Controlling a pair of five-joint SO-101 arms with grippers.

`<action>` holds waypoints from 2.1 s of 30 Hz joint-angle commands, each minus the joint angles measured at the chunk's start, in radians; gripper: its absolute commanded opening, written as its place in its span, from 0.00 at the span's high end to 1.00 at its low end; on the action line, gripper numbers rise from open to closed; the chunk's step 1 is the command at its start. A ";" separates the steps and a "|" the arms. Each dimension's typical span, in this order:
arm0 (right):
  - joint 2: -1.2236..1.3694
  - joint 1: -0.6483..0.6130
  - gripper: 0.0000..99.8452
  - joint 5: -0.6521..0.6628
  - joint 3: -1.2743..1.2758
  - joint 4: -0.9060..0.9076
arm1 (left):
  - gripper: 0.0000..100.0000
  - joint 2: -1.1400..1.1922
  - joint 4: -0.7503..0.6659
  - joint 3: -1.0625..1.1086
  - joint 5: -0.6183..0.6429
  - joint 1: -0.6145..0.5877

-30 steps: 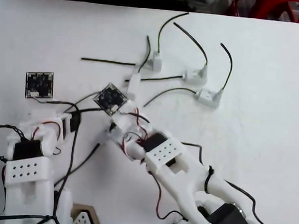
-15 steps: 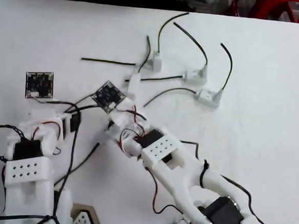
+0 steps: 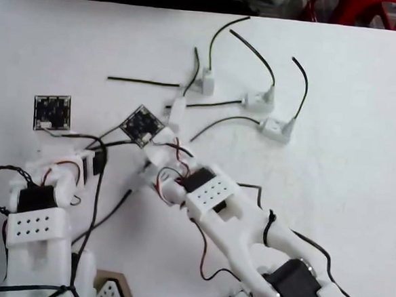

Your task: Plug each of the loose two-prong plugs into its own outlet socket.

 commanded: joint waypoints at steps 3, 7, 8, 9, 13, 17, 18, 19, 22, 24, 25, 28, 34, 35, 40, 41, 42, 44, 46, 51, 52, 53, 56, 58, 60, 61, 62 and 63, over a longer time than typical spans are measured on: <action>0.088 -0.007 0.98 0.008 -0.064 0.035 | 0.68 -0.021 -0.023 -0.006 0.000 -0.007; 0.120 -0.007 0.98 0.009 -0.058 0.042 | 0.68 -0.021 -0.023 -0.006 0.000 -0.007; 0.125 -0.005 0.98 0.009 -0.057 0.042 | 0.68 -0.021 -0.023 -0.006 0.000 -0.007; 0.130 -0.004 0.98 0.009 -0.054 0.042 | 0.68 -0.021 -0.023 -0.006 0.000 -0.007; 0.159 -0.002 0.98 0.011 -0.021 0.042 | 0.68 -0.021 -0.021 -0.006 0.000 -0.008; 0.159 -0.001 0.98 0.011 0.005 0.044 | 0.68 -0.021 -0.021 -0.006 0.000 -0.031; 0.157 0.010 0.98 0.011 0.011 0.045 | 0.68 -0.021 -0.021 -0.006 0.000 -0.036; 0.157 0.018 0.98 0.011 0.014 0.051 | 0.68 -0.021 -0.021 -0.006 0.000 -0.039; 0.157 0.031 0.98 0.011 0.026 0.068 | 0.68 -0.019 -0.020 -0.006 0.000 -0.039; 0.157 0.035 0.98 0.011 0.028 0.087 | 0.68 -0.019 -0.020 -0.006 0.000 -0.039; 0.157 0.035 0.98 0.011 0.028 0.090 | 0.68 -0.019 -0.020 -0.006 0.000 -0.039; 0.162 0.035 0.98 0.011 0.023 0.085 | 0.68 -0.019 -0.021 -0.006 0.000 -0.039; 0.168 0.015 0.98 0.011 -0.005 0.084 | 0.68 -0.018 -0.021 -0.005 0.000 -0.039; 0.166 0.021 0.98 0.011 -0.015 0.079 | 0.68 -0.018 -0.021 -0.005 0.000 -0.039; 0.159 0.159 0.98 0.002 -0.071 -0.001 | 0.68 -0.016 -0.021 -0.005 0.000 -0.039; 0.159 0.191 0.98 0.002 -0.081 -0.019 | 0.68 -0.016 -0.021 -0.005 0.000 -0.039; 0.159 0.225 0.98 0.000 -0.095 -0.041 | 0.68 -0.016 -0.021 -0.005 0.000 -0.039; 0.159 0.292 0.98 0.000 -0.118 -0.085 | 0.68 -0.016 -0.021 -0.005 0.000 -0.039; 0.162 0.358 0.98 0.000 -0.137 -0.134 | 0.68 -0.016 -0.021 -0.005 0.000 -0.039; 0.156 0.450 0.91 0.000 -0.172 -0.128 | 0.68 -0.016 -0.023 -0.005 0.000 -0.039; 0.151 0.450 0.87 0.000 -0.180 -0.094 | 0.68 -0.016 -0.023 -0.005 0.000 -0.039; 0.139 0.447 0.83 0.000 -0.180 -0.051 | 0.68 -0.015 -0.023 -0.005 0.000 -0.039; 0.045 0.443 0.83 -0.028 -0.180 0.059 | 0.68 -0.021 -0.060 0.026 0.000 -0.039; -0.056 0.446 0.87 -0.078 -0.173 0.113 | 0.68 -0.021 -0.112 0.052 0.000 -0.039; -0.173 0.450 0.94 -0.098 -0.153 0.170 | 0.68 -0.021 -0.137 0.063 0.000 -0.039; -0.234 0.452 0.97 -0.097 -0.140 0.191 | 0.68 -0.021 -0.138 0.064 0.000 -0.039; -0.295 0.455 0.99 -0.097 -0.121 0.211 | 0.68 -0.021 -0.137 0.064 0.000 -0.039; -0.357 0.455 0.98 -0.097 -0.100 0.234 | 0.68 -0.021 -0.137 0.066 0.000 -0.039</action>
